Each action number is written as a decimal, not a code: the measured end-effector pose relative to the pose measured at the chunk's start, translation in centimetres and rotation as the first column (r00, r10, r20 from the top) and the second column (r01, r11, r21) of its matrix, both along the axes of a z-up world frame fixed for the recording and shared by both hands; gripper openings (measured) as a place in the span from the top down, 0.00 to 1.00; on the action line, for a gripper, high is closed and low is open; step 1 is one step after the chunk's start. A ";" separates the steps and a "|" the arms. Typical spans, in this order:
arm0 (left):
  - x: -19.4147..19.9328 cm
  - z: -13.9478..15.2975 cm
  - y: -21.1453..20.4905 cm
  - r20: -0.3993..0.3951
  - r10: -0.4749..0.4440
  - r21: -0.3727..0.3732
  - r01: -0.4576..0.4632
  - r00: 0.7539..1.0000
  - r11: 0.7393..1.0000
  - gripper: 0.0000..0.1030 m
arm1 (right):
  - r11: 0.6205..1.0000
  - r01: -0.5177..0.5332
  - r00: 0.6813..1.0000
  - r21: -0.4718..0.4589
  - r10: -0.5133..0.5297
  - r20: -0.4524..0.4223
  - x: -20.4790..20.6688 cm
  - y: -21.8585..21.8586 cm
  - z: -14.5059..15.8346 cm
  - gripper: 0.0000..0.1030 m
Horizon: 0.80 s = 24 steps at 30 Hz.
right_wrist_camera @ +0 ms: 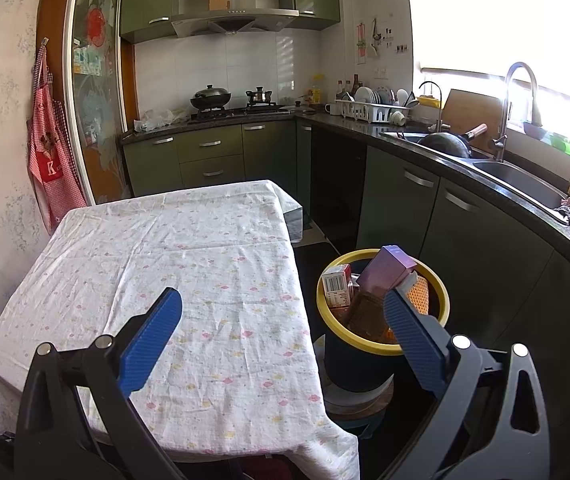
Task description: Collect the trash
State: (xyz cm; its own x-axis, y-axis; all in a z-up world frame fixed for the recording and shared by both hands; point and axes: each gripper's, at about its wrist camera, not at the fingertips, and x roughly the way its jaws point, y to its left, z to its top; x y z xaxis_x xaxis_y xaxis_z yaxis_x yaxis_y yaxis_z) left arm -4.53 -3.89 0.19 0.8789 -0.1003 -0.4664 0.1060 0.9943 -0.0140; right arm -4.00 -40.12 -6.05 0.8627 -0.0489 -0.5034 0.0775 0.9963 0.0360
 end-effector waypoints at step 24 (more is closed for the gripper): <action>0.4 -0.2 0.0 -0.007 -0.012 0.009 0.012 1.000 1.000 0.05 | 1.000 0.002 1.000 0.000 -0.002 -0.005 0.3 -0.1 -0.3 0.07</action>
